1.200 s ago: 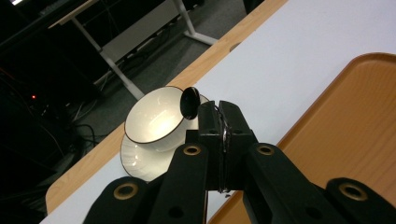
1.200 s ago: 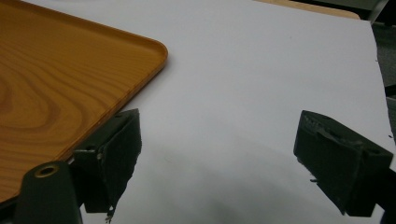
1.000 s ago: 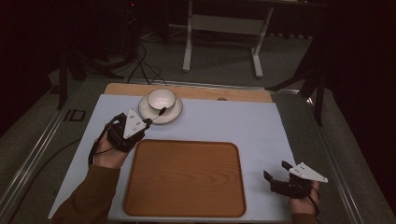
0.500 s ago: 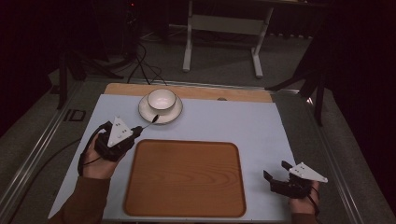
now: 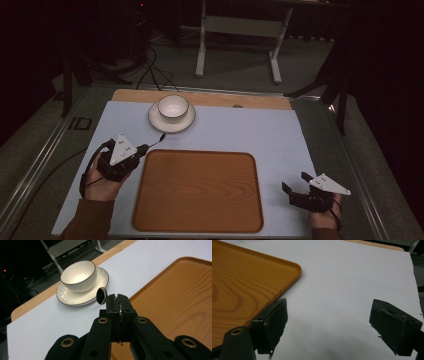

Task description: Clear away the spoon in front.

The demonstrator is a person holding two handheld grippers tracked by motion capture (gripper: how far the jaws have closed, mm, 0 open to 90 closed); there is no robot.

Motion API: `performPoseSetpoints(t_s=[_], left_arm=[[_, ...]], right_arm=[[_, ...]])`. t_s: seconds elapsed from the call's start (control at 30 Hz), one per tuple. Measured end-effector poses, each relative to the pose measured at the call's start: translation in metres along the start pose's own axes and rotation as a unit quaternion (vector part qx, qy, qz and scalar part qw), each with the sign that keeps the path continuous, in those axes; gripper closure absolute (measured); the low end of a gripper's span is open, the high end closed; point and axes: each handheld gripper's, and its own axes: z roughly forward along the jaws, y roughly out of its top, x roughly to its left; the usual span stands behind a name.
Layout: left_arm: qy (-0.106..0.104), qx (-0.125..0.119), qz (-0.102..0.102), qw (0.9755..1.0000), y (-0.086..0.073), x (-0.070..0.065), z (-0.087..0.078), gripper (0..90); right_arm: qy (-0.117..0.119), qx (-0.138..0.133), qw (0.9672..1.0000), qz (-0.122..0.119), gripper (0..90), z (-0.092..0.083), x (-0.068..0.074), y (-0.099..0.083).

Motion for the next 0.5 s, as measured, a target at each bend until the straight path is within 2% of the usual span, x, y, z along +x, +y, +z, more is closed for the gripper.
performPoseSetpoints(t_s=[0.5], left_arm=[[-0.009, 0.025, -0.004, 0.9996, -0.022, -0.010, 0.011, 88.6]], right_arm=[[0.000, -0.002, 1.0000, -0.001, 14.9, 0.001, 0.000, 0.001]])
